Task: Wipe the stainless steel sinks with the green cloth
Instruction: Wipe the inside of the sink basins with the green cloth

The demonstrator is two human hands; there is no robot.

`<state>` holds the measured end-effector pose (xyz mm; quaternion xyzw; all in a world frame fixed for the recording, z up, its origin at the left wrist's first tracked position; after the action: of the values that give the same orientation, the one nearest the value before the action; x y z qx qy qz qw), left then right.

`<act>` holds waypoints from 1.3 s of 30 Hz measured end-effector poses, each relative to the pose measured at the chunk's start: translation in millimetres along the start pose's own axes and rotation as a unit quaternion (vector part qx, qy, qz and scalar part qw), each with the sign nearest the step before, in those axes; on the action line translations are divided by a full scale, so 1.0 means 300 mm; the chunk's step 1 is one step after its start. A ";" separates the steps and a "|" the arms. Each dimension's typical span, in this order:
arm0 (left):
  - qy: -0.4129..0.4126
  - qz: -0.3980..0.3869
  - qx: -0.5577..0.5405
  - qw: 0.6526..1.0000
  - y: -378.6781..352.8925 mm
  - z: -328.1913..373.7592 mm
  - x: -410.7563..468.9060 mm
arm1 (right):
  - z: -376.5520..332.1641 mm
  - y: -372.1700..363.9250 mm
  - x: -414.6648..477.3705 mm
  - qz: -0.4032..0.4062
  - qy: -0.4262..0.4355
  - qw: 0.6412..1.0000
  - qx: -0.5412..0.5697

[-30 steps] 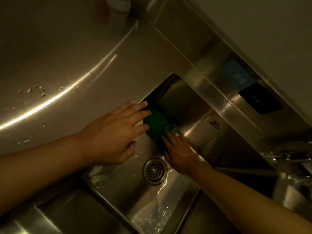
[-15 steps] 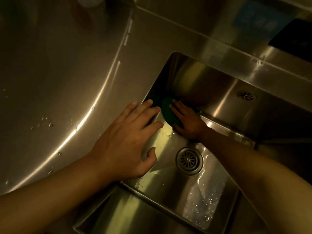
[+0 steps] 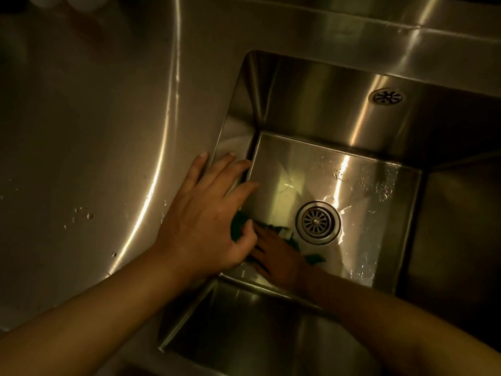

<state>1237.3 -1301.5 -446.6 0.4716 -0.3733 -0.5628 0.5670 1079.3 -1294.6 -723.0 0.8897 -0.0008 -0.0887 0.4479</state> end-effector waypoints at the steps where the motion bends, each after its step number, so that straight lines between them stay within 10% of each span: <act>1: 0.000 0.000 0.001 1.000 0.000 -0.001 -0.002 | -0.038 -0.037 -0.043 -0.022 0.023 0.999 -0.005; 11: -0.014 0.004 0.008 1.000 -0.018 -0.008 -0.007 | 0.069 0.072 -0.032 -0.061 0.123 0.986 -0.098; 23: -0.026 -0.008 0.025 0.999 -0.026 -0.013 -0.006 | 0.468 0.421 0.163 0.048 -0.169 0.980 -0.099; 34: -0.026 -0.012 0.034 0.999 -0.027 -0.007 -0.002 | 0.587 0.404 -0.514 0.214 -0.559 0.801 -0.004; 39: -0.029 -0.006 0.048 0.998 -0.026 -0.001 0.000 | 0.370 0.242 -0.557 0.133 -0.558 0.819 0.029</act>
<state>1235.5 -1300.9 -454.2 0.4841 -0.4131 -0.5610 0.5295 902.9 -1413.0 -703.5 0.6920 -0.3713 -0.5093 0.3519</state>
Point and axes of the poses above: each hand's wrist, its own x-axis towards the middle knuckle, its own y-axis out of the back of the hand, z = x × y, the point moved 5 cm from there along x, towards the middle knuckle, and after that the axes turned 7 degrees about -y, right-handed, at the moved point
